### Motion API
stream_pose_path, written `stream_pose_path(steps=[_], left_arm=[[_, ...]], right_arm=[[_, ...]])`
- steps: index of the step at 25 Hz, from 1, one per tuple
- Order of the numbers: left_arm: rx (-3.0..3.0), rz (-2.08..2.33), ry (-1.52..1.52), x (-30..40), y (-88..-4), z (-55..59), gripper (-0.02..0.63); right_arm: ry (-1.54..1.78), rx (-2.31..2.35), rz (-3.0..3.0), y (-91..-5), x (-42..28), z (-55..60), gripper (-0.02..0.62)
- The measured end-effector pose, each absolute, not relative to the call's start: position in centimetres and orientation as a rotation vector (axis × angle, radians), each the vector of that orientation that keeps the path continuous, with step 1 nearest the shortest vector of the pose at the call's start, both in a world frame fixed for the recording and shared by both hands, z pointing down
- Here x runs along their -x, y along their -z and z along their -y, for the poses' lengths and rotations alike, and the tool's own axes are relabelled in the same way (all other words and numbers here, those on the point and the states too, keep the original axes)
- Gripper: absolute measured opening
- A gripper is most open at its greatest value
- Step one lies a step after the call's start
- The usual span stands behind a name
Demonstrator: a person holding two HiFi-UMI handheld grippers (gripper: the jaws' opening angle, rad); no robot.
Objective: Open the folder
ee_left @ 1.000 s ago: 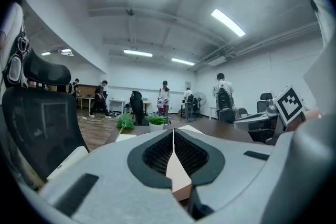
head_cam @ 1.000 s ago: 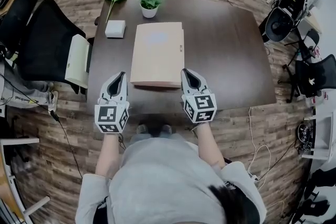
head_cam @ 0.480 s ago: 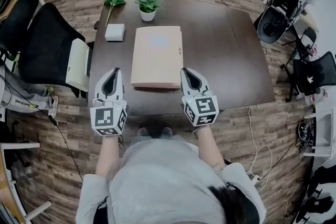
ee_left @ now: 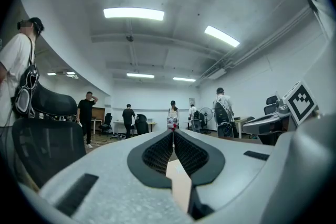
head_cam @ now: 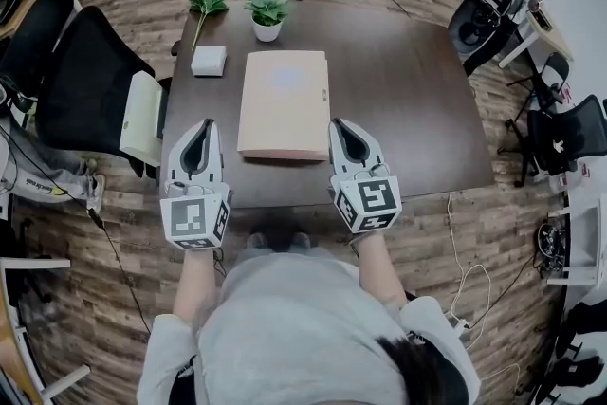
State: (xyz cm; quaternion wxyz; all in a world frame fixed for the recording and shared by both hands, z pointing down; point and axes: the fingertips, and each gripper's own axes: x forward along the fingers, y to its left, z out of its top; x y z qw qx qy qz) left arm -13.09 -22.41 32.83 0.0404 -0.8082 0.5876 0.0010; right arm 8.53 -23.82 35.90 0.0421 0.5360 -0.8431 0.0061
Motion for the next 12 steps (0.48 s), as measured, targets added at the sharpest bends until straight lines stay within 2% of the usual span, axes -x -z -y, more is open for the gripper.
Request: stream_pose_path(steps=[12], left_arm=[[2.424, -1.799, -0.018, 12.8, -31.2, 22.0, 0.015]], right_arm=[[0.041, -1.670, 2.624, -33.4, -9.0, 23.3, 0.017]])
